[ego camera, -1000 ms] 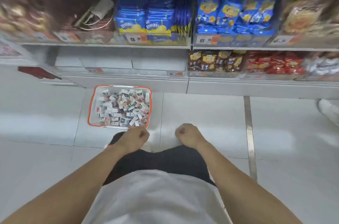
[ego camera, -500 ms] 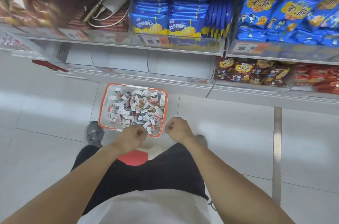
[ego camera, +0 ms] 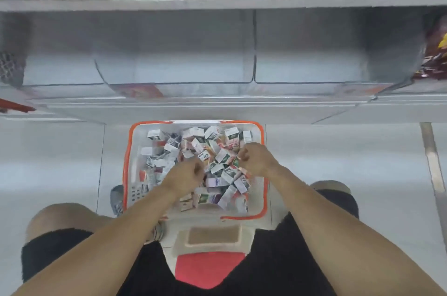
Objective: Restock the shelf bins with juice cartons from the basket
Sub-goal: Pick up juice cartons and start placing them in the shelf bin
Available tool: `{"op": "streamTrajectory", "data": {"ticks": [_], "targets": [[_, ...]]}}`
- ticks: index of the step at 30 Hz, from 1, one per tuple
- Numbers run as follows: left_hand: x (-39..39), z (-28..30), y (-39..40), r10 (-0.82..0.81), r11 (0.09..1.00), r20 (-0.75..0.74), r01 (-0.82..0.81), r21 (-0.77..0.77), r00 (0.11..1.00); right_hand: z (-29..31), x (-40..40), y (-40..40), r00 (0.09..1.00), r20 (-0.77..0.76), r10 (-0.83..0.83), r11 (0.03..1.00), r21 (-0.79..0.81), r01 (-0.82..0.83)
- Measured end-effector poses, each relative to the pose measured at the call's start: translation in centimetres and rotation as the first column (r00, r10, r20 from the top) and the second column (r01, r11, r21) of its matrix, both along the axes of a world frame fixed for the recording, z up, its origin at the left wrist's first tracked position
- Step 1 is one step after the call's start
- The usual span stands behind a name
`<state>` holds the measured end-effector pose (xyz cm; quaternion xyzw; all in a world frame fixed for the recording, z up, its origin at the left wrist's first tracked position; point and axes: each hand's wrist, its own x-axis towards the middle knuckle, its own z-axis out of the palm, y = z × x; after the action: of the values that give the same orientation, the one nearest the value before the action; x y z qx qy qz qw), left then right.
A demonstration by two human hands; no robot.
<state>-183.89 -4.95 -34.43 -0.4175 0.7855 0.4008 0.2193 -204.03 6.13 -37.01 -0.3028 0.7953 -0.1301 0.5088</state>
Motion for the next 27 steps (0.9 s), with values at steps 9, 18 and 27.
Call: {"op": "streamTrajectory", "data": {"ticks": [9,18,27], "targets": [[-0.6,-16.0,-2.1,-0.161,0.955,-0.122,0.123,-0.270,0.979,-14.8,0.9,-2.7,0.923,-0.249,0.292,0.956,0.095,-0.277],[-4.0,-19.4,-0.5,-0.373,0.846,0.059,0.365,-0.389,0.926,-16.4,2.6,-0.9,0.869,-0.360,0.340,0.936,0.217,-0.276],[-4.7,-16.5,-0.2,-0.328,0.866,-0.076,0.268,-0.423,0.941,-9.5,0.7,0.0,0.907,-0.405,0.111,0.992,0.102,-0.076]]}}
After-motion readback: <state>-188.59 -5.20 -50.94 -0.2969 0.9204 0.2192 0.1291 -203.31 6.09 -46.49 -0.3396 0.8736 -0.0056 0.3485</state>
